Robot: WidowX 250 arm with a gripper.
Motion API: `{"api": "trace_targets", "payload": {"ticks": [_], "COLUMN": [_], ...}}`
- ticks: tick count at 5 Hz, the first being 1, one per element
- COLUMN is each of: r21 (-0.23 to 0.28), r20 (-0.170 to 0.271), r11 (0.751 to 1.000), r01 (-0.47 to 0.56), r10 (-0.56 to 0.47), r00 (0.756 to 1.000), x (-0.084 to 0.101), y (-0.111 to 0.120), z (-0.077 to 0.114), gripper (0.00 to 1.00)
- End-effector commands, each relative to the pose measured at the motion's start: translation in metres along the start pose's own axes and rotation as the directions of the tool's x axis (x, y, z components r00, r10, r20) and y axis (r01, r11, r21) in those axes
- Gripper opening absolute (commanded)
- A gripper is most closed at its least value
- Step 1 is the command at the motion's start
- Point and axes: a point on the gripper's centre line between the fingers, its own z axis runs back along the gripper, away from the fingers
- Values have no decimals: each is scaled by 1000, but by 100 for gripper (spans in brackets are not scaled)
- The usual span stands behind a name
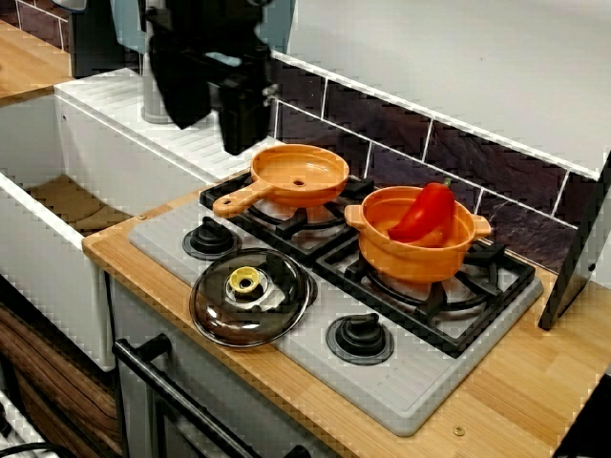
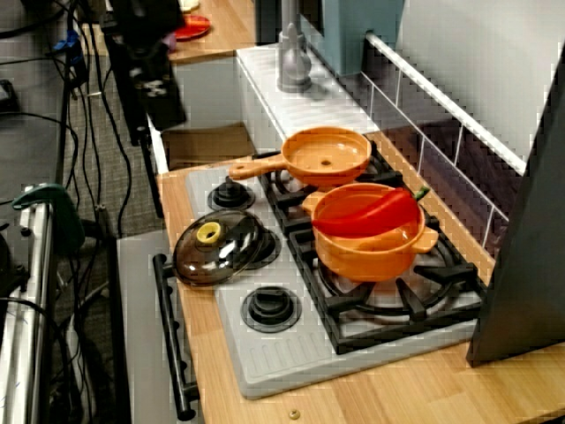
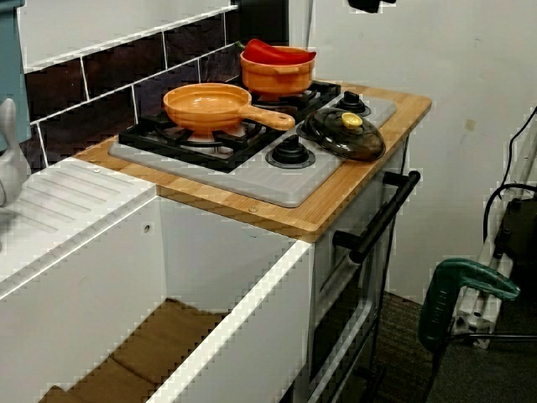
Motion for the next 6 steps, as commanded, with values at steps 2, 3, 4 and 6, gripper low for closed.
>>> {"api": "trace_targets", "payload": {"ticks": [2,3,4,6], "r21": [-31,2,22,33], "r20": [173,185,182,188], "r11": [990,992,993,994], "r01": [-137,-125,-113,-104], "r10": [141,123,107,96], "r00": [975,975,978,977], "x": [-38,-40,-39,-41], "y": [-1,-6,-8,-10], "z": [-20,-38,-54,-72], "gripper": [100,100,100,100]}}
